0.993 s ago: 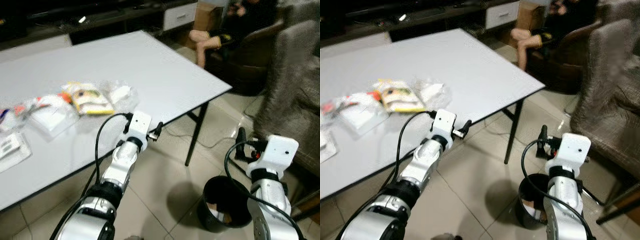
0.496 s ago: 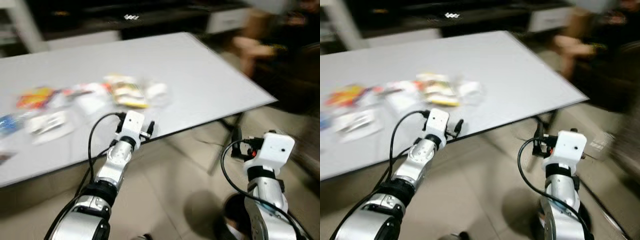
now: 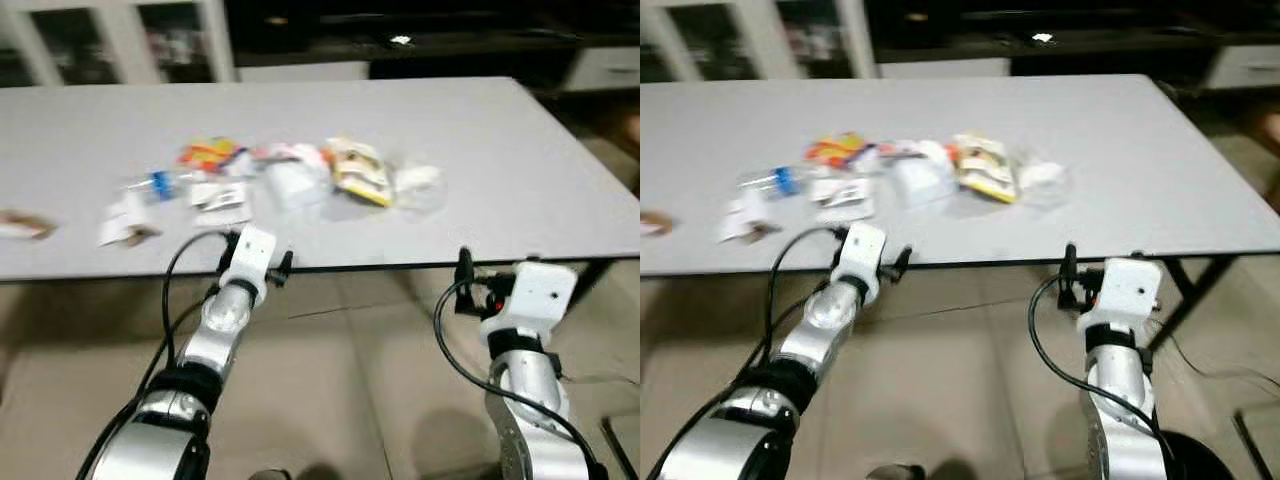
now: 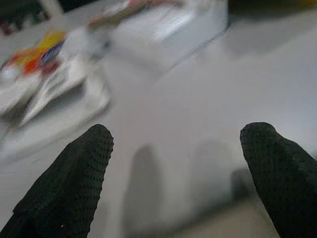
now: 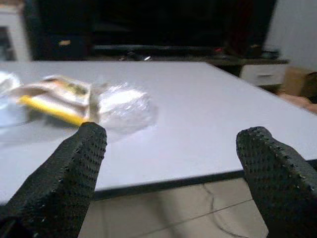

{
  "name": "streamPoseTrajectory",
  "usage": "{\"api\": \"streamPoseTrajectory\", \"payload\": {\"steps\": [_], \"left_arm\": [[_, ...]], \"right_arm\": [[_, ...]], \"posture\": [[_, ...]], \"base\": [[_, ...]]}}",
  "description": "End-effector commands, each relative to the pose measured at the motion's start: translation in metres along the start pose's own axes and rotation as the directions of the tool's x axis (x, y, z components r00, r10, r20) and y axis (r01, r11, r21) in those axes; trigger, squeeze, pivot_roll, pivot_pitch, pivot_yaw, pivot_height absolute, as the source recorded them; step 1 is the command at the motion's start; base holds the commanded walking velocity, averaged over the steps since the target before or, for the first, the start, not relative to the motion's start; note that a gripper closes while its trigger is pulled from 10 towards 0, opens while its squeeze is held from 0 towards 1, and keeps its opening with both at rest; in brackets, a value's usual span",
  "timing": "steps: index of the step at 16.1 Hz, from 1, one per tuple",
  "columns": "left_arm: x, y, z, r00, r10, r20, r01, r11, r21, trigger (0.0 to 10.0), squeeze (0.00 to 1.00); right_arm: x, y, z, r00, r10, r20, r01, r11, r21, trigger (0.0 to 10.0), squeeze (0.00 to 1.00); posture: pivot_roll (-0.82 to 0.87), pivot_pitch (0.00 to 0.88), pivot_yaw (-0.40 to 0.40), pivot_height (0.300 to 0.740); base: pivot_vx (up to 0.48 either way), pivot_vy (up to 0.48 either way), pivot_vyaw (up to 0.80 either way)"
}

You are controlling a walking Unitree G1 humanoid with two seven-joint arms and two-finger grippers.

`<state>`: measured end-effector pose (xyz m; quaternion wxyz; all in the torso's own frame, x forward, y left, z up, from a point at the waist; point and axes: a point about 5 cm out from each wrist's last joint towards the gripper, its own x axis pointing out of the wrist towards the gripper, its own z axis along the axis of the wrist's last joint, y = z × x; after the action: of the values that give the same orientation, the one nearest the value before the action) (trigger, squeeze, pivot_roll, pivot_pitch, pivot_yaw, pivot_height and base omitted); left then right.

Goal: Picking trash to rubbish bin

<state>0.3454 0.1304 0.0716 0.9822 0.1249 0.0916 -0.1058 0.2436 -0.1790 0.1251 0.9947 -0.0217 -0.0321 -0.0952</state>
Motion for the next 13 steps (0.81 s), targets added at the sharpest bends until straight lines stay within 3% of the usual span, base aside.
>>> {"api": "streamPoseTrajectory", "payload": {"steps": [1, 7, 11, 13], "left_arm": [[-0.002, 0.003, -0.004, 1.0, -0.008, -0.023, 0.007, 0.999, -0.042, 10.0, 0.0], [-0.011, 0.009, -0.02, 0.997, -0.028, -0.071, 0.024, 0.998, -0.053, 10.0, 0.0], [-0.032, 0.017, -0.041, 0.992, -0.024, -0.125, 0.023, 1.0, -0.005, 10.0, 0.0], [-0.039, 0.018, -0.044, 0.995, -0.013, -0.099, 0.017, 0.999, 0.04, 10.0, 0.0]], "right_arm": [[-0.001, -0.002, -0.001, 1.0, 0.005, 0.001, -0.005, 1.0, -0.024, 10.0, 0.0], [0.0, -0.015, 0.001, 1.0, 0.024, 0.004, -0.023, 0.995, -0.102, 10.0, 0.0], [0.004, -0.024, 0.004, 0.999, 0.041, 0.011, -0.039, 0.987, -0.156, 10.0, 0.0], [0.011, -0.019, 0.007, 0.998, 0.056, 0.03, -0.051, 0.987, -0.155, 10.0, 0.0]], "posture": [[0.11, 0.04, -0.026, 0.74], [0.12, 0.057, -0.082, 0.74], [0.15, 0.058, -0.137, 0.74], [0.18, 0.055, -0.147, 0.74]], "base": [[0.0, 0.0, 0.0], [0.0, 0.0, 0.0], [0.0, 0.0, 0.0], [0.0, 0.0, 0.0]]}}
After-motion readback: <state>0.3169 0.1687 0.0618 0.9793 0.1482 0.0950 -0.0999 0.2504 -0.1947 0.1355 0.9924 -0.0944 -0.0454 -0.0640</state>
